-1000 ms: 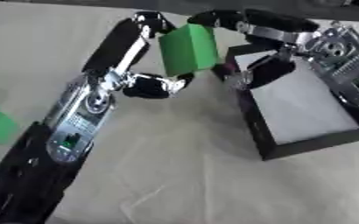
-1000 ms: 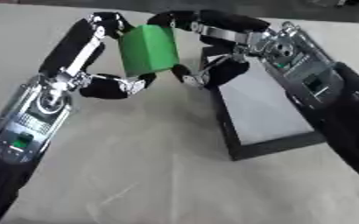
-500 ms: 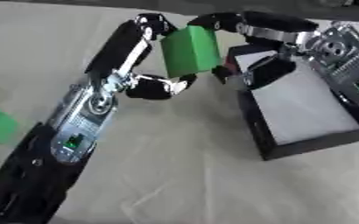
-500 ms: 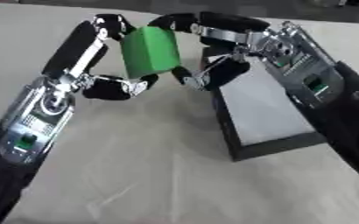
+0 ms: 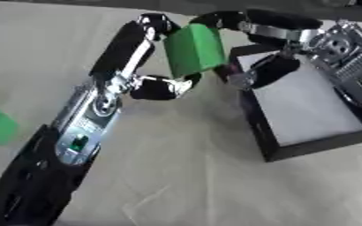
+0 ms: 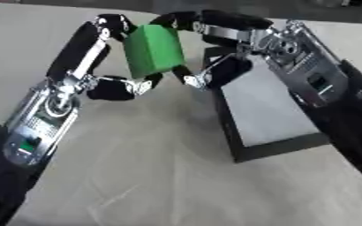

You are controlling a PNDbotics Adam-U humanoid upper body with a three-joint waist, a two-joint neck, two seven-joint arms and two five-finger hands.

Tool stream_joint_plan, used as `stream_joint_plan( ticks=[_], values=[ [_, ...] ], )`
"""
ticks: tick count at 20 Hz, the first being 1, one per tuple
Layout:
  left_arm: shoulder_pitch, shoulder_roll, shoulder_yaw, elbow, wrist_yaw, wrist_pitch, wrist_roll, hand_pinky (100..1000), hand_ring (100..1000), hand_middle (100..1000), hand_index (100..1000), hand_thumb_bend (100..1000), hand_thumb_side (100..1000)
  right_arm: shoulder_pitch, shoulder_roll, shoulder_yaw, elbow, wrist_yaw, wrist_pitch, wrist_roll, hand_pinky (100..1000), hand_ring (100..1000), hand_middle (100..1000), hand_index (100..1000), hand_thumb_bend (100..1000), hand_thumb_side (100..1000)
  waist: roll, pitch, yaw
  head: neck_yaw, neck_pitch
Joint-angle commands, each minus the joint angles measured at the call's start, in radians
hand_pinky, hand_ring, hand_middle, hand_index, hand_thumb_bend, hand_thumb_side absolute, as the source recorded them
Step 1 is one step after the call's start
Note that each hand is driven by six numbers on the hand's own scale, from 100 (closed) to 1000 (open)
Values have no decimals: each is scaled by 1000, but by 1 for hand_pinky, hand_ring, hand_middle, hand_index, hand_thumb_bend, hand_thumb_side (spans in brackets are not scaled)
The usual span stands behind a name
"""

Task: Pick up the objects with one hand, pass them to the other hand, and then place them into the box on the other side of the table.

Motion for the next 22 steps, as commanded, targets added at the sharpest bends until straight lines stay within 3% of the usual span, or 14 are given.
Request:
stream_joint_plan(
  ticks=[1,9,12,19,22],
  values=[
    [-42,-29,-5,-38,32,-10,17,681,689,555,459,201,251,-6,-2,11,-10,1,7,5,1000,1000,1000,1000,100,218,-14,-3,2,-3,-8],
    [-45,-27,-16,-39,47,-25,18,682,690,557,469,207,251,-2,-2,10,-13,-40,43,-37,1000,993,1000,1000,100,260,-12,-3,2,-4,-10],
    [-45,-27,-17,-38,40,-27,18,683,690,558,471,209,250,-1,-5,10,-22,-69,63,-60,1000,973,1000,960,100,271,-12,-4,2,-3,-9],
    [-45,-28,-19,-35,32,-29,16,684,692,560,489,220,249,0,-9,11,-49,-158,102,-99,945,847,803,737,100,337,-11,-5,1,-1,-8],
    [-43,-26,-19,-28,24,-21,11,690,698,571,522,276,237,1,-14,9,-60,-207,119,-122,918,807,761,690,100,360,-10,-6,1,0,-8]
  ],
)
